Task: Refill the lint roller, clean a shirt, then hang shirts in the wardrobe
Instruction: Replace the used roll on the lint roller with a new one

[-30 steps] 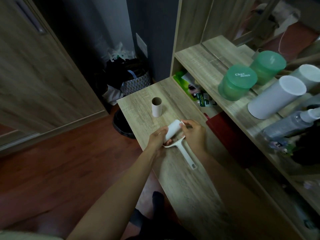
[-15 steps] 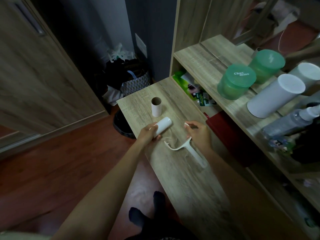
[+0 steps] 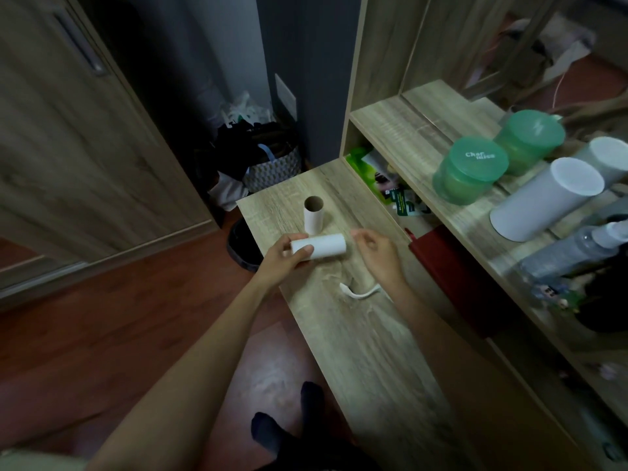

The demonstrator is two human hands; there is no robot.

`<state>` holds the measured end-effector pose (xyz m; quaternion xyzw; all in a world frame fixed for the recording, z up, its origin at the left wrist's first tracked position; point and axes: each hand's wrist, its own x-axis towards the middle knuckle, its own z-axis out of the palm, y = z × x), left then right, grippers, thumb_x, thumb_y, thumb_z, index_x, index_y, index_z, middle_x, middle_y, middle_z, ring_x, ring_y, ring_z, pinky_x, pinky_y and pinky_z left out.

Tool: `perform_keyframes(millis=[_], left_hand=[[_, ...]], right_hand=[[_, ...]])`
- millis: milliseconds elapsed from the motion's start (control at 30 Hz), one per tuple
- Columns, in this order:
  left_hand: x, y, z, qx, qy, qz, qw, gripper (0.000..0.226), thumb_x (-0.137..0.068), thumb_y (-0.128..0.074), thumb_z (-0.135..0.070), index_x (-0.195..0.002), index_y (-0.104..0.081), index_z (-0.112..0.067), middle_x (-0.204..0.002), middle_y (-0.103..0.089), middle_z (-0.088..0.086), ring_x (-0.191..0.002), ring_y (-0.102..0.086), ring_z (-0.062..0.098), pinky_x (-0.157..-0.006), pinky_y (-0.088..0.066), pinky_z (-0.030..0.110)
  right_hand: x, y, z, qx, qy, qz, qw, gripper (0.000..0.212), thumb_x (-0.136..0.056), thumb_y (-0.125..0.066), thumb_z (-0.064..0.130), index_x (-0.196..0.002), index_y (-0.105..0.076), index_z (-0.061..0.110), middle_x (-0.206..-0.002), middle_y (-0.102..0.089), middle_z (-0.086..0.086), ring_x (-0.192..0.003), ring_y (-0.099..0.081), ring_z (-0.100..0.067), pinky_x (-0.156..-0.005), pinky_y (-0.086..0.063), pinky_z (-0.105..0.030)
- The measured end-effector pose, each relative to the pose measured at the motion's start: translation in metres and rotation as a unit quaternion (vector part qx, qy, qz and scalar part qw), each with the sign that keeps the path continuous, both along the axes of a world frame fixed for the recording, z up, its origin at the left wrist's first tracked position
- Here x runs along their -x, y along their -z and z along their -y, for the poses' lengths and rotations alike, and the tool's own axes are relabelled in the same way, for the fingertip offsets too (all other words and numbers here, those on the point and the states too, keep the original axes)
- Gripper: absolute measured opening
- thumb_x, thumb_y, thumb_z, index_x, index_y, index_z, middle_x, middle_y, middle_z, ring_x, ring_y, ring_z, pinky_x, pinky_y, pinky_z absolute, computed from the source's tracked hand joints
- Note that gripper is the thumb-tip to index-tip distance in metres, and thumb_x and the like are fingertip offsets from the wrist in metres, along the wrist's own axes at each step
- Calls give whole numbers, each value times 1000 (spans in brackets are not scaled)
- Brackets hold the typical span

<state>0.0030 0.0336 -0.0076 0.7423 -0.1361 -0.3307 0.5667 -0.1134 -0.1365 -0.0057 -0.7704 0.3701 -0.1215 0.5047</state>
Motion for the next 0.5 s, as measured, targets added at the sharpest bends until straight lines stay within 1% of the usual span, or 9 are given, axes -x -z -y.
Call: perform_keyframes(millis=[67,100,133,200,233,300,367,433,500], left_hand=[[3,-4,3,21,8,-7,1000,30,-90,-66,-15,-119,-59,-9,-116,-57,4,-93,-61,7,-69,-54,12],[3,-5,4,30,9,-13,999,30,-89,-67,-13,-118,-59,-9,-118,-56,6,-93,-62,7,-70,-55,14],[3,-5,4,35,12,-14,999,31,-88,-68,-13,-118,-58,-10,-121,-55,8,-93,-62,9,-73,-57,17],[3,-7,5,38,24,-15,999,33,-87,-69,-14,-118,-57,-11,-125,-53,11,-94,-63,11,-76,-58,20],[3,-8,4,41,26,-18,999,33,-88,-68,-13,-119,-56,-10,-126,-53,12,-94,-63,12,-75,-57,19],[2,-10,3,54,22,-18,998,33,-90,-65,-12,-122,-56,-9,-126,-52,13,-96,-63,16,-71,-55,14],[2,-12,3,67,17,-16,997,34,-92,-62,-14,-125,-57,-11,-127,-54,13,-103,-63,22,-70,-54,14],[3,-12,3,78,-1,-33,996,33,-93,-61,-16,-126,-58,-14,-126,-56,14,-106,-65,28,-71,-55,15],[4,-12,4,84,-27,-45,995,33,-92,-62,-13,-125,-59,-10,-124,-57,14,-106,-65,31,-70,-56,16]], right_hand=[[-4,-8,-6,-114,-3,22,993,25,-94,-55,29,-108,-68,13,-96,-67,-8,-84,-63,-20,-60,-51,-22],[-4,-11,-8,-159,1,29,987,25,-93,-57,28,-111,-67,12,-100,-66,-9,-85,-64,-21,-56,-52,-20],[-3,-12,-10,-195,8,34,980,25,-92,-59,27,-112,-66,12,-103,-65,-11,-85,-65,-22,-57,-54,-21],[0,-14,-11,-258,26,46,965,27,-90,-63,26,-113,-65,12,-108,-65,-14,-83,-66,-24,-63,-56,-28],[2,-14,-11,-287,27,56,956,29,-89,-64,25,-115,-65,12,-108,-66,-15,-83,-67,-23,-66,-57,-30],[6,-14,-9,-338,15,80,938,34,-88,-66,21,-120,-63,11,-110,-66,-16,-85,-68,-24,-66,-57,-28],[9,-14,-8,-360,15,96,928,36,-86,-67,17,-121,-61,9,-111,-65,-18,-85,-70,-25,-64,-57,-26],[11,-14,-6,-357,26,104,928,34,-86,-68,16,-118,-62,8,-109,-67,-19,-81,-72,-24,-62,-57,-25],[12,-14,-6,-349,39,109,930,33,-85,-68,17,-116,-62,6,-105,-68,-20,-74,-72,-22,-61,-57,-25]])
